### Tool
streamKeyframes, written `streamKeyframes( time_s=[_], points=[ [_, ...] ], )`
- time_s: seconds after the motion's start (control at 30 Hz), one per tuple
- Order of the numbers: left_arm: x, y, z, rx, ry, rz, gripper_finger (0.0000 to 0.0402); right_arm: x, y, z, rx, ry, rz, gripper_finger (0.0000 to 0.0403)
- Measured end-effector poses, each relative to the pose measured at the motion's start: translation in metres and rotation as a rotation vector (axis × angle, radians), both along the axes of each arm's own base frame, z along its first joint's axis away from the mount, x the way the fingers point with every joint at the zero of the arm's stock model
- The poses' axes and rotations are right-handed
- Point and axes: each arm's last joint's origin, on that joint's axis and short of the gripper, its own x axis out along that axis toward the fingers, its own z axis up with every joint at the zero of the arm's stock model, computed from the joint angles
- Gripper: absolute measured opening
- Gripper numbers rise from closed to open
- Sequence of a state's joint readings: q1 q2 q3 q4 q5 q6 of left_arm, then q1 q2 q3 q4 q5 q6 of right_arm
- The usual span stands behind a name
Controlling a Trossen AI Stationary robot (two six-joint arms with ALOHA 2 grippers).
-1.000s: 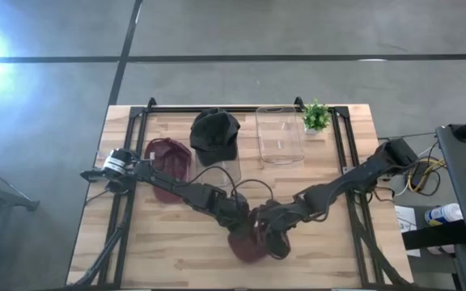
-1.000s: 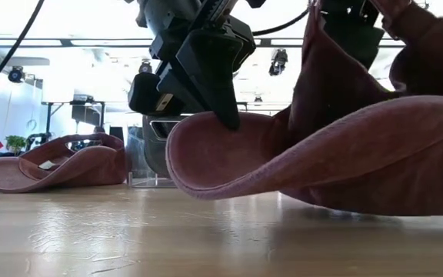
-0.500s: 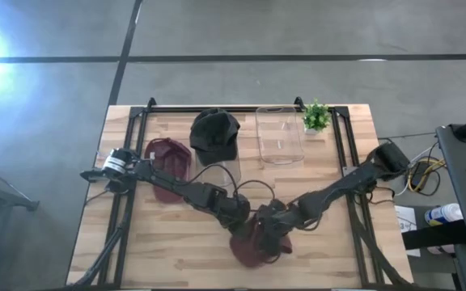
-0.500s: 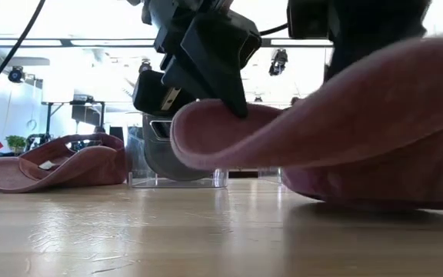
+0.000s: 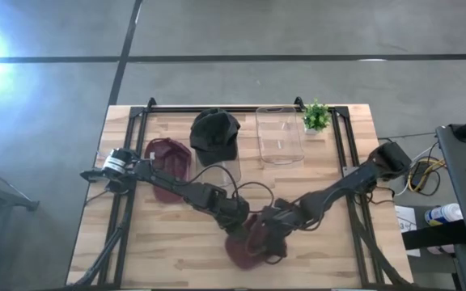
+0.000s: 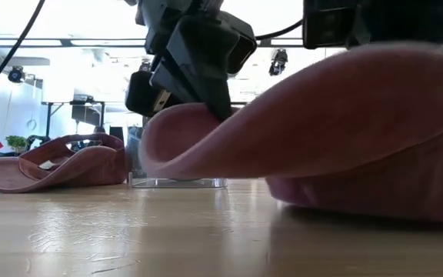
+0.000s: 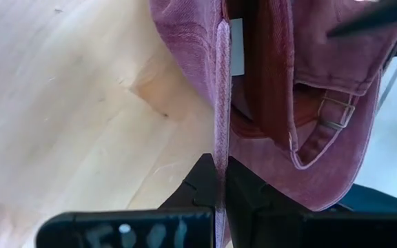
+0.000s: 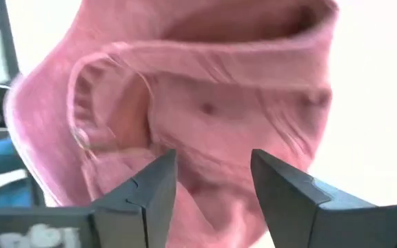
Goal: Pick & Place hat
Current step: Put the bottom red cap into the right transparent bin
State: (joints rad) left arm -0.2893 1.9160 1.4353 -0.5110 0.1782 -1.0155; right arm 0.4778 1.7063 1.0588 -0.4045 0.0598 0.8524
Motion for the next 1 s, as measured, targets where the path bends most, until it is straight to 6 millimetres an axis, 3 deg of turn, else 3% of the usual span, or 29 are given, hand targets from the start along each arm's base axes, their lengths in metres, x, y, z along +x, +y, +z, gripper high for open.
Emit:
streamKeyframes(
  time_s=[0.17, 0.43, 0.63, 0.83, 1.0],
  points=[
    [-0.001, 0.001, -0.001, 0.023, 0.0, -0.004, 0.0009, -0.007, -0.001, -0.002, -0.015, 0.027, -0.014, 0.018],
    [0.001, 0.004, -0.001, 0.063, -0.019, 0.005, 0.0009, -0.002, 0.008, -0.035, 0.041, 0.086, -0.024, 0.018],
    [0.001, 0.006, 0.0, 0.103, -0.032, 0.026, 0.0009, -0.005, 0.012, -0.05, 0.038, 0.143, 0.005, 0.018],
    [0.001, 0.006, 0.0, 0.114, -0.037, 0.034, 0.0009, -0.01, 0.018, -0.039, 0.039, 0.104, 0.023, 0.0176],
    [0.001, 0.008, -0.007, 0.091, -0.044, 0.048, 0.0009, -0.016, 0.011, -0.024, -0.042, 0.074, -0.006, 0.0176]
  ],
)
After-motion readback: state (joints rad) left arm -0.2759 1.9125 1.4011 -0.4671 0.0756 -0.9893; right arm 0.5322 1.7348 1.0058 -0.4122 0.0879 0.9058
